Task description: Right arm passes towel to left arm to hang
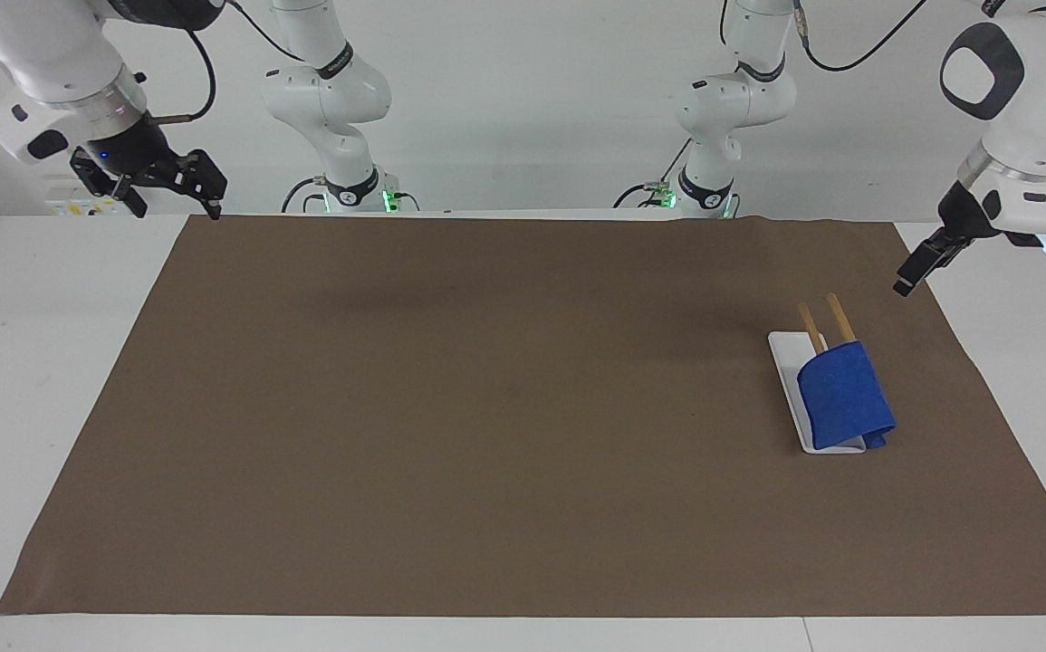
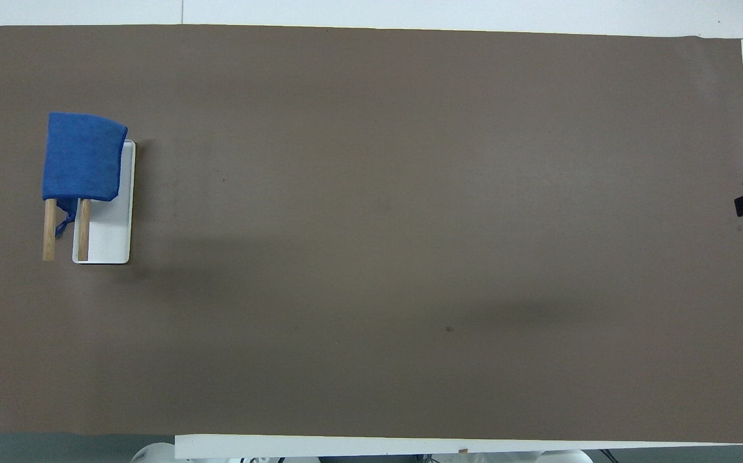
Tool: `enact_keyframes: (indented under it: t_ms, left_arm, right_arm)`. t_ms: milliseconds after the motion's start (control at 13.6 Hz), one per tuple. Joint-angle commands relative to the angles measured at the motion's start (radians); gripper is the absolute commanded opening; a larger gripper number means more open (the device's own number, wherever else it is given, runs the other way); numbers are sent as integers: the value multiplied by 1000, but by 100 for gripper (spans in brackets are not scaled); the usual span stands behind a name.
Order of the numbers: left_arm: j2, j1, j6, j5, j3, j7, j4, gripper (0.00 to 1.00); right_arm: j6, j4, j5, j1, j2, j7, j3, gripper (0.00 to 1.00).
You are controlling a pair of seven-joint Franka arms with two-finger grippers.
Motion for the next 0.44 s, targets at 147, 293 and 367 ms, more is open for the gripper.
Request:
enact_keyframes:
  t_ms: [147, 293, 367]
  left_arm:
    - [75, -51, -194, 18, 12, 236, 178, 100]
    - [118, -53, -280, 27, 11, 258, 270, 100]
    - [121, -53, -289, 27, 11, 258, 281, 100]
  right_arm:
    - [93, -92, 17, 3, -41, -11, -10, 100]
    - [122, -100, 17, 5, -42, -7, -8, 100]
    - [121, -100, 17, 6, -44, -5, -8, 100]
